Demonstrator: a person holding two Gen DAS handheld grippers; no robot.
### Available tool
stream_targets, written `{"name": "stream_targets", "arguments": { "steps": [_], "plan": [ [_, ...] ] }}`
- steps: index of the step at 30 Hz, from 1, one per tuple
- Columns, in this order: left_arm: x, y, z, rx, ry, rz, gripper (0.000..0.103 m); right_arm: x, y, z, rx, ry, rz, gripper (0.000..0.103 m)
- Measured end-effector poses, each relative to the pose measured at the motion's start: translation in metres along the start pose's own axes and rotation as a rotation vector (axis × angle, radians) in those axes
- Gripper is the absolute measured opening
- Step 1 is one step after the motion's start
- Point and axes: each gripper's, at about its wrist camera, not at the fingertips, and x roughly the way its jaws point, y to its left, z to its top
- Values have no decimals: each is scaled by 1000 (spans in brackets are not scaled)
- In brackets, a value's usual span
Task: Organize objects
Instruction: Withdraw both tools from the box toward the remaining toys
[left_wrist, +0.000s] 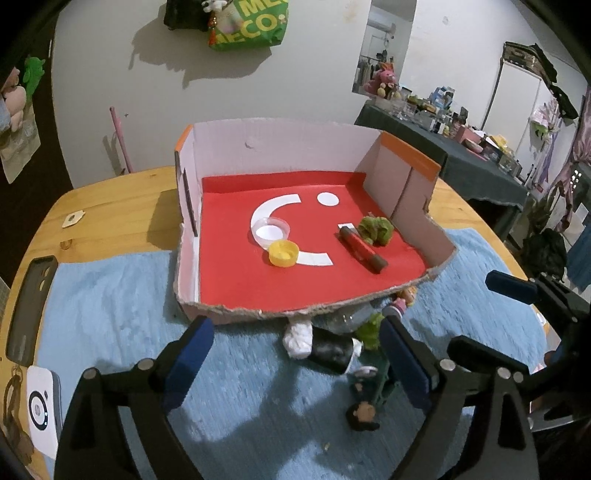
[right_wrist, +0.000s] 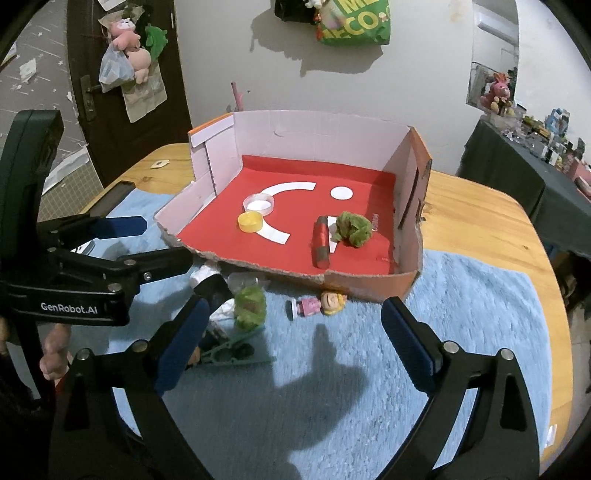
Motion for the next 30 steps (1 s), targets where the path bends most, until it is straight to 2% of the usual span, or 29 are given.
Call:
{"name": "stream_targets", "arguments": {
  "steps": [17, 30],
  "plan": [
    [-6, -4, -35, -2, 23, -5, 97, -6, 6, -31, 5, 18, 1, 95],
    [10, -17, -56, 25, 80, -46, 97, 0, 7, -54, 13, 59, -12, 95]
  ]
}}
